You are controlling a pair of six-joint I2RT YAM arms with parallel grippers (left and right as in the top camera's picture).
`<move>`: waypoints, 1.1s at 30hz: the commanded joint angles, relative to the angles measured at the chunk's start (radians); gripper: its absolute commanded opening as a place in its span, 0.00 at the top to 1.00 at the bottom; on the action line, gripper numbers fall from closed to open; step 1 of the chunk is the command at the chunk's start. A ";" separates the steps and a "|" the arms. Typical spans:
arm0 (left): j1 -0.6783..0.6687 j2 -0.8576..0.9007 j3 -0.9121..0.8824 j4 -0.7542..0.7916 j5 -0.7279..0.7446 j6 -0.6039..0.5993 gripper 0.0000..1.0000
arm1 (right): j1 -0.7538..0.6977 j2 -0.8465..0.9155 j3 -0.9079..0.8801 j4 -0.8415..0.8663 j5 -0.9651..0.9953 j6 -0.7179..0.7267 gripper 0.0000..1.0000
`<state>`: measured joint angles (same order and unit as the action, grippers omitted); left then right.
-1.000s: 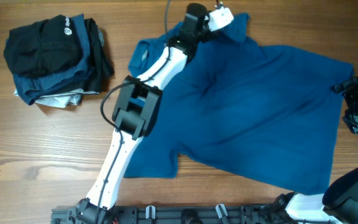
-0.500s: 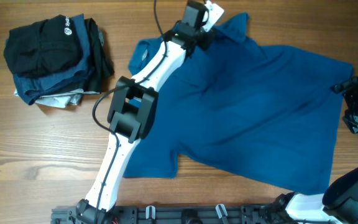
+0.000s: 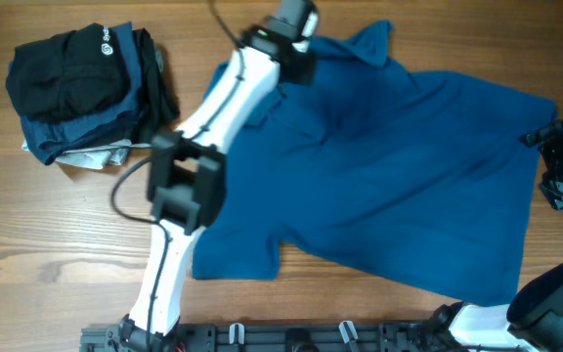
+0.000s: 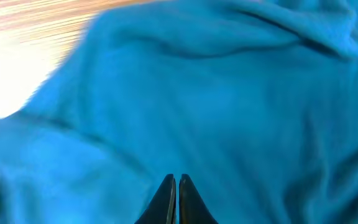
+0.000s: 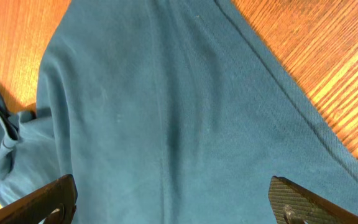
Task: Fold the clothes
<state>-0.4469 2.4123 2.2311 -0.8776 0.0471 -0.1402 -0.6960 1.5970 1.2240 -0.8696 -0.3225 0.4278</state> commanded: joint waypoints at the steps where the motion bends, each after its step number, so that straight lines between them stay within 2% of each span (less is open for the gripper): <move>1: 0.046 0.000 -0.002 0.002 0.095 -0.078 0.96 | 0.002 -0.019 0.014 0.003 -0.016 -0.005 0.00; 6: 0.055 0.069 -0.002 0.113 0.095 -0.077 0.96 | 0.002 -0.019 0.014 0.003 -0.016 -0.006 0.00; 17: 0.039 0.216 -0.002 0.124 0.089 -0.081 0.96 | 0.002 -0.019 0.014 0.003 -0.016 -0.005 0.00; 22: 0.038 0.225 -0.002 -0.008 0.014 -0.133 0.96 | 0.002 -0.019 0.014 0.003 -0.016 -0.005 0.00; 27: 0.038 0.223 -0.002 -0.236 0.003 -0.183 0.96 | 0.002 -0.019 0.014 0.003 -0.016 -0.006 0.00; 33: 0.038 0.221 -0.002 -0.410 -0.023 -0.183 0.96 | 0.002 -0.019 0.014 0.003 -0.016 -0.005 0.01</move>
<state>-0.4057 2.5698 2.2768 -1.2041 0.0761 -0.2985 -0.6960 1.5970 1.2240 -0.8696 -0.3229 0.4282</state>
